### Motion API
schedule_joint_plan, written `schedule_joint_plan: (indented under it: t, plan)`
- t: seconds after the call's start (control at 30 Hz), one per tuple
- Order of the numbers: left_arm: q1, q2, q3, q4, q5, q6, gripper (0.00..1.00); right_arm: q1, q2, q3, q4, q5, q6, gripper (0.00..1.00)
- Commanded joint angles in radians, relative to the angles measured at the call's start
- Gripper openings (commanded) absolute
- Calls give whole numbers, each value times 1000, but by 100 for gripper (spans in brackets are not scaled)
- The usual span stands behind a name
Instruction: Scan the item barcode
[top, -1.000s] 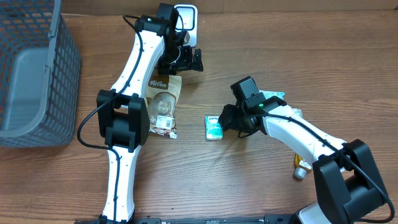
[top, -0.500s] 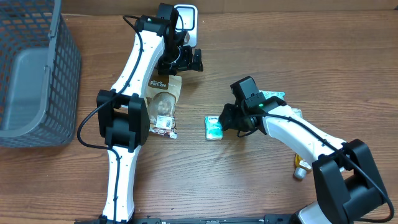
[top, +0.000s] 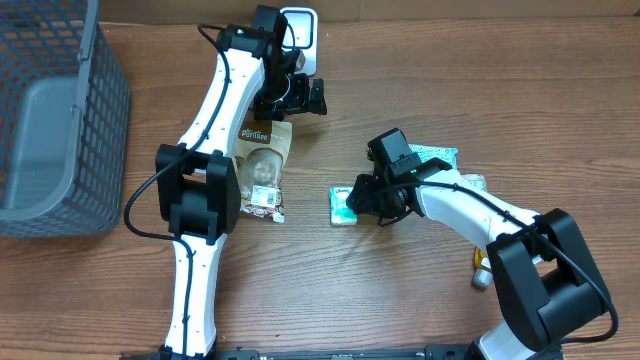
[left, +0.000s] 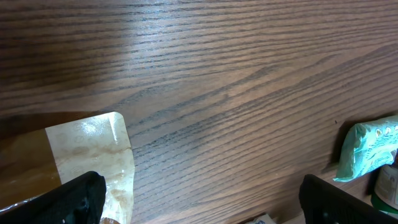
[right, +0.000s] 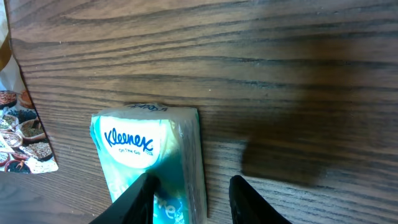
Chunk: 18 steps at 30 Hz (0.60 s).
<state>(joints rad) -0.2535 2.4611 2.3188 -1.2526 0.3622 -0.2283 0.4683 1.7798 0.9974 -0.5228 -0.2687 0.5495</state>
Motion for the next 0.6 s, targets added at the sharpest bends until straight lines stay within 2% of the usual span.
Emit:
schedule_joint_plan:
  t: [0.0,0.37,0.57]
  plan:
    - [-2,-47,8,1,-7,26,100,5,7,-10,6,-18,-7,37]
    - [-2,-47,8,1,-7,26,100,5,10,-22,10,-18,-7,36]
    - [-2,-47,8,1,-7,26,100,5,17,-30,17,-18,-7,23]
